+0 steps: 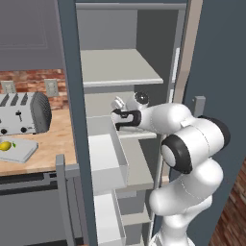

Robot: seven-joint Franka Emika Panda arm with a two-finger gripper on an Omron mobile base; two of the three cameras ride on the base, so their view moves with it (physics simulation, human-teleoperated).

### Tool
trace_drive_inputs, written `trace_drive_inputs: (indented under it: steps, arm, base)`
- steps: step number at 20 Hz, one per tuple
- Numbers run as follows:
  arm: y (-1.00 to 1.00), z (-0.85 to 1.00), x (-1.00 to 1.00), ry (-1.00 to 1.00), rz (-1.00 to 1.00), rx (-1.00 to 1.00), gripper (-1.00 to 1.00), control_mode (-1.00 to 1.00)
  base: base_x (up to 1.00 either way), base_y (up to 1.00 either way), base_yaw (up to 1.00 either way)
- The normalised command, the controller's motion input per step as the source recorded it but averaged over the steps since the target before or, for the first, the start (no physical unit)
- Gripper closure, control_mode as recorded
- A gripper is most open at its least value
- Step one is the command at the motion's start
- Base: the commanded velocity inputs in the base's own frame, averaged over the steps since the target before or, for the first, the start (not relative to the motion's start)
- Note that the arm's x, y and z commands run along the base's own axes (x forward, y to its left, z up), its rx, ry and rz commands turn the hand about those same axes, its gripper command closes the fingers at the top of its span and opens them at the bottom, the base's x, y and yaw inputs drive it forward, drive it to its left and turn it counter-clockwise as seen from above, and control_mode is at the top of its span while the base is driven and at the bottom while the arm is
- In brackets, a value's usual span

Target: Take the bell pepper and lemon out of the freezer and place them in the tupperware container on the counter. Then put the tupperware containing the vegetables back in the freezer.

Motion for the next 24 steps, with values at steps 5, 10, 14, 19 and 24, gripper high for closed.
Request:
trace_drive_inputs:
  steps: [5, 10, 14, 19, 24]
  arm:
    - [0.00, -0.08, 0.17, 0.00, 0.00, 0.00, -1.00, -1.00]
    - [0.02, -0.15, 0.22, 0.00, 0.00, 0.00, -1.00, -1.00]
    - [0.05, -0.18, 0.21, 0.00, 0.00, 0.00, -1.00, -1.00]
    - [0.19, -0.25, 0.01, 0.00, 0.01, -0.01, -1.00, -1.00]
    - [0.26, -0.31, 0.00, 0.00, 0.03, -0.01, -1.00, -1.00]
  base:
    - [0.00, 0.00, 0.00]
    - [0.00, 0.00, 0.00]
    - [0.00, 0.00, 0.00]
    - [0.00, 0.00, 0.00]
    - [0.00, 0.00, 0.00]
